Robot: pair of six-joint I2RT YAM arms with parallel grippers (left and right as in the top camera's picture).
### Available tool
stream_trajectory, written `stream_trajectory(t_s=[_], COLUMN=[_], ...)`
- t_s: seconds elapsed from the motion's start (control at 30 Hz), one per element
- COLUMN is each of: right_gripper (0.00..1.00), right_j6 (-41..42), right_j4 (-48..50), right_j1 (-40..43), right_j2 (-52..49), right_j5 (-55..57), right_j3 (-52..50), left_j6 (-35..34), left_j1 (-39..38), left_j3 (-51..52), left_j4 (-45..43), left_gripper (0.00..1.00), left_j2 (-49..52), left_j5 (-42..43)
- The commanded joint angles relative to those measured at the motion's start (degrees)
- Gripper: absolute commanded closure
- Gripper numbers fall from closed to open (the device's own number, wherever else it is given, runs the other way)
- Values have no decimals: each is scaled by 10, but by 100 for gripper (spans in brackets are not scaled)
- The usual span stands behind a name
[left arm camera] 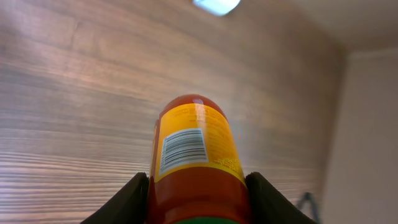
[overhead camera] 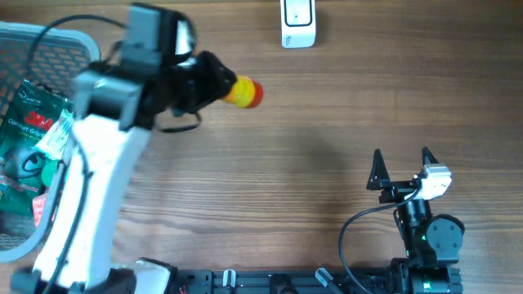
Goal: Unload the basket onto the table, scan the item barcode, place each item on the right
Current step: 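Lift the bottle out and carry it toward the white scanner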
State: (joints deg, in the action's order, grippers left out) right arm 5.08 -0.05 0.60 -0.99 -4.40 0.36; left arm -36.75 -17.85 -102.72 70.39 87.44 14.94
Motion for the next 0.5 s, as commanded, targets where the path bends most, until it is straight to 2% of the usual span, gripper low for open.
stream_trajectory(t_s=[0.0,0.13,0.3,0.47], right_gripper=[0,0,0,0], right_j6=[-5,-5,-5,-5], right_j4=[1,1,1,1], right_j1=[1,1,1,1], right_j2=[5,5,5,5], right_j5=[10,10,10,10], right_j3=[-1,-1,-1,-1], left_j6=[28,128,343,438], left_j1=[-68,-118,-153,-155], left_j3=[-8,-8,-8,-8], left_j4=[-4,-5,-7,-39], left_gripper=[61,62,63,63], left_j2=[65,135,198,211], left_j5=[-74,-73,-73,-64])
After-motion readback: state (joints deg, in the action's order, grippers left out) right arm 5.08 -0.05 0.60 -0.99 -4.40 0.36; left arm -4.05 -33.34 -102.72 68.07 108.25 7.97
